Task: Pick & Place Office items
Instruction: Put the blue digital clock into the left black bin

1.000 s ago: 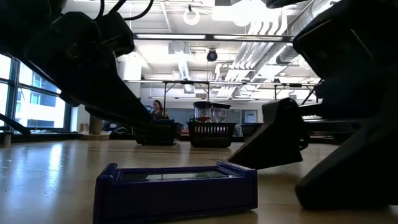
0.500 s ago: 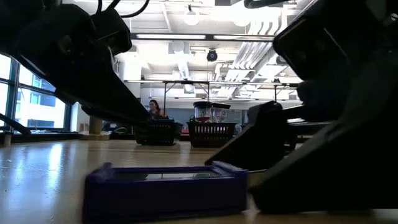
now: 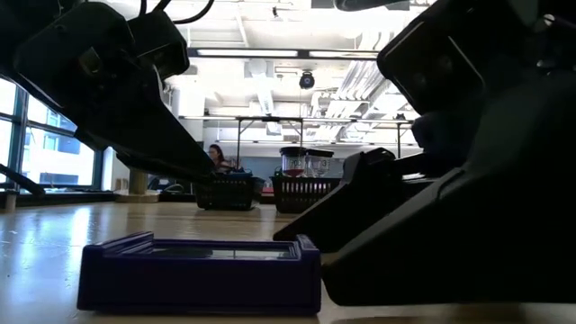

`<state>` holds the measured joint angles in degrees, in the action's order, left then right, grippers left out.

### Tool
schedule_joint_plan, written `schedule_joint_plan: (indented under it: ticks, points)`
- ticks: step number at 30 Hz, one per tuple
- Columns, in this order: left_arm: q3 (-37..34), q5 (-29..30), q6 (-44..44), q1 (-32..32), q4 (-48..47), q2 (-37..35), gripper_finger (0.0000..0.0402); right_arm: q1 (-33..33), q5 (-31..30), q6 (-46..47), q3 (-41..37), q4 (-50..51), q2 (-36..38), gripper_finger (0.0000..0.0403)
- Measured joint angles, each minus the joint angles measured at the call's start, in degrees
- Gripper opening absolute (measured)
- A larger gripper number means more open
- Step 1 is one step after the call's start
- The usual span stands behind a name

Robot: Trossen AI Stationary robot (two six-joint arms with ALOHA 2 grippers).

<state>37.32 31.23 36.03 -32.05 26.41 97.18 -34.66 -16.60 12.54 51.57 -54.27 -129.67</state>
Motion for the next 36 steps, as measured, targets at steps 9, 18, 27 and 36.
schedule_joint_plan:
  ticks: [9,18,27,36]
  points:
    - [0.0,0.0,0.0,0.0,0.0,0.0,0.0197,-2.1,-3.2,2.4,0.1,1.8,0.0,0.0362]
    - [0.0,0.0,0.0,-0.1,-0.3,0.0,0.0197,-4.6,-3.7,6.4,0.0,2.6,0.0,0.0362]
    - [0.0,0.0,0.0,-0.1,-0.4,0.0,0.0197,-5.3,-6.0,4.9,2.8,7.1,0.1,0.0362]
    - [0.0,0.1,0.0,-1.2,-0.4,0.0,0.0197,-5.2,-6.0,4.2,7.1,14.3,0.1,0.0362]
